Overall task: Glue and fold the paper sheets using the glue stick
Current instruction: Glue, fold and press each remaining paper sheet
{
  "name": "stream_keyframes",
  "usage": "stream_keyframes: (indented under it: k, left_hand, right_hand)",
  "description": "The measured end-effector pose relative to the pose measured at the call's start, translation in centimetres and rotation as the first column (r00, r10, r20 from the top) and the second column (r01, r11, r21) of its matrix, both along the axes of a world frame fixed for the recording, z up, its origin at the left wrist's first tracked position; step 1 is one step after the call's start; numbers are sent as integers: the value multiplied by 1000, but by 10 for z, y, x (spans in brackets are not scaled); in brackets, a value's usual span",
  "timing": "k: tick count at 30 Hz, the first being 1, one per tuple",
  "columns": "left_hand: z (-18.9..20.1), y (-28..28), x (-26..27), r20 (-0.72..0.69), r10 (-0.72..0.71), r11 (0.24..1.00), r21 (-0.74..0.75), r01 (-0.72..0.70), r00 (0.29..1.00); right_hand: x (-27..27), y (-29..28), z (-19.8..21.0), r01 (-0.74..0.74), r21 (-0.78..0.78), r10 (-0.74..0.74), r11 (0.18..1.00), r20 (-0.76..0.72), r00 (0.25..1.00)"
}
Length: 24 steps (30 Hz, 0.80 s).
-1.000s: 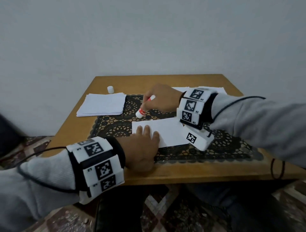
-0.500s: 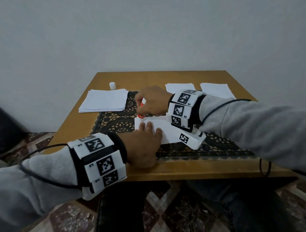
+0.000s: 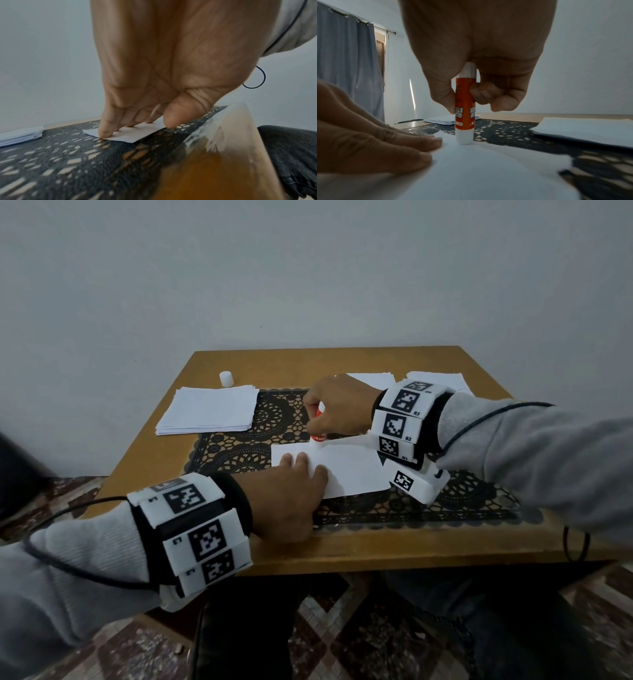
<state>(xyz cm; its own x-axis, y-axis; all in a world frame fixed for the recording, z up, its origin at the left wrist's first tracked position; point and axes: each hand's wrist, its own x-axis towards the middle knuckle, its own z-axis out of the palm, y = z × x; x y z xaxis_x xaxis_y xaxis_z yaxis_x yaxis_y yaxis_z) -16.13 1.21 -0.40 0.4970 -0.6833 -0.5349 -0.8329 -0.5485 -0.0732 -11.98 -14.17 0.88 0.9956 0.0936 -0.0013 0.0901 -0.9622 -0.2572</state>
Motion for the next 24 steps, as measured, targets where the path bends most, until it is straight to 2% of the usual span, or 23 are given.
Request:
stream_keyframes:
  k: [5, 10, 16, 24]
  left_hand:
    - [-4, -1, 4, 108, -71, 996, -48, 77, 992]
    - [-2, -4, 13, 180, -83, 985, -132, 108, 980]
    - [0, -10, 38, 199, -96, 965, -223, 140, 975]
    - [-4, -26, 52, 165, -131, 976, -151, 156, 977]
  right_hand:
    - [-11, -18, 2, 53, -15, -53, 998, -18, 998]
    - [-20, -34, 2, 92, -35, -93, 995, -20, 995]
    - [-28, -49, 2, 132, -55, -134, 990, -23, 991]
    - [-32, -61, 8, 151, -127, -151, 980, 7, 988]
